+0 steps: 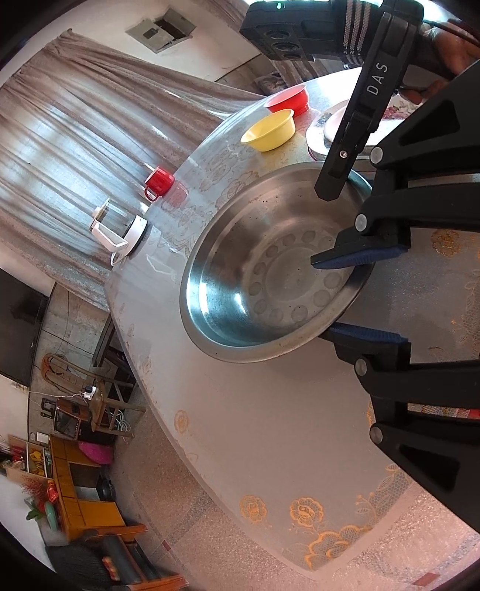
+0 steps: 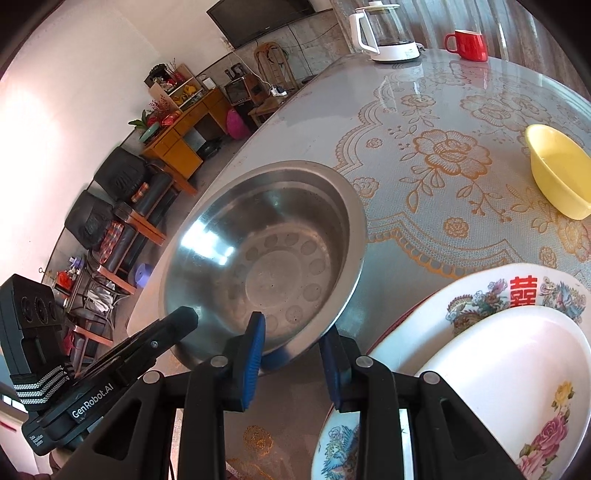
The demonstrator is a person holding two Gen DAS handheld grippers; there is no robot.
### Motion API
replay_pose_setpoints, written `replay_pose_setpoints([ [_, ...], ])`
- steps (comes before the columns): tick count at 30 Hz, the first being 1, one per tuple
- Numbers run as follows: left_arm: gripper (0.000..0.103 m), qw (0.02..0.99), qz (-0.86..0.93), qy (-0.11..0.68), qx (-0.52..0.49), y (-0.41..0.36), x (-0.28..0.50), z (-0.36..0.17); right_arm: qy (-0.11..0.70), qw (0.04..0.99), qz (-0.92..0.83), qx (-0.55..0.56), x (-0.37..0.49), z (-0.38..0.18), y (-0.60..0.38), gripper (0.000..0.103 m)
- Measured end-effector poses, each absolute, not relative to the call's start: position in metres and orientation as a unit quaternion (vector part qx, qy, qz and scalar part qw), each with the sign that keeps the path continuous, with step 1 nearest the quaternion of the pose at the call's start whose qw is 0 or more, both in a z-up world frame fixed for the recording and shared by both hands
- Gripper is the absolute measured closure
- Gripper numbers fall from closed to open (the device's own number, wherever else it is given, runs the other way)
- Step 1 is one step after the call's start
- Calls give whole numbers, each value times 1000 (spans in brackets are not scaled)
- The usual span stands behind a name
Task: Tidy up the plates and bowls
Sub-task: 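Slide the steel basin across the table with the left gripper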
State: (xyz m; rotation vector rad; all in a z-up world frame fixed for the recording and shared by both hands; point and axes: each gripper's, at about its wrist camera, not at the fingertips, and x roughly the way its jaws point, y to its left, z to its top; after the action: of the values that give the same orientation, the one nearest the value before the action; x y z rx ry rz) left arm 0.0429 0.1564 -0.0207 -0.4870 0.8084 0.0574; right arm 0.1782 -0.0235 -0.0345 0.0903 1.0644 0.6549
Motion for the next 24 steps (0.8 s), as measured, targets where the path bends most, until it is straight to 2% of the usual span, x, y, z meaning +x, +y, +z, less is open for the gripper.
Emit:
replay_pose_setpoints([
  [4, 68, 904, 43, 377, -199, 153, 35, -17, 483, 823, 297, 38, 175, -27, -29, 70],
  [6, 68, 908, 48, 370, -190, 155, 28, -15, 472, 832, 289, 43, 174, -23, -36, 64],
  [10, 67, 911, 62, 364, -183, 160, 22, -11, 451, 845, 281, 65, 172, -15, -56, 62],
  [14, 60, 910, 71, 360, -193, 165, 22, -6, 426, 858, 275, 84, 171, -5, -75, 58],
  [17, 60, 915, 73, 353, -184, 161, 24, 1, 404, 868, 271, 96, 169, 4, -91, 57],
  [20, 58, 921, 69, 344, -170, 154, 26, 9, 386, 876, 267, 111, 168, 10, -111, 49],
  [24, 55, 925, 53, 343, -156, 142, 36, 19, 374, 887, 241, 126, 169, 13, -136, 47],
])
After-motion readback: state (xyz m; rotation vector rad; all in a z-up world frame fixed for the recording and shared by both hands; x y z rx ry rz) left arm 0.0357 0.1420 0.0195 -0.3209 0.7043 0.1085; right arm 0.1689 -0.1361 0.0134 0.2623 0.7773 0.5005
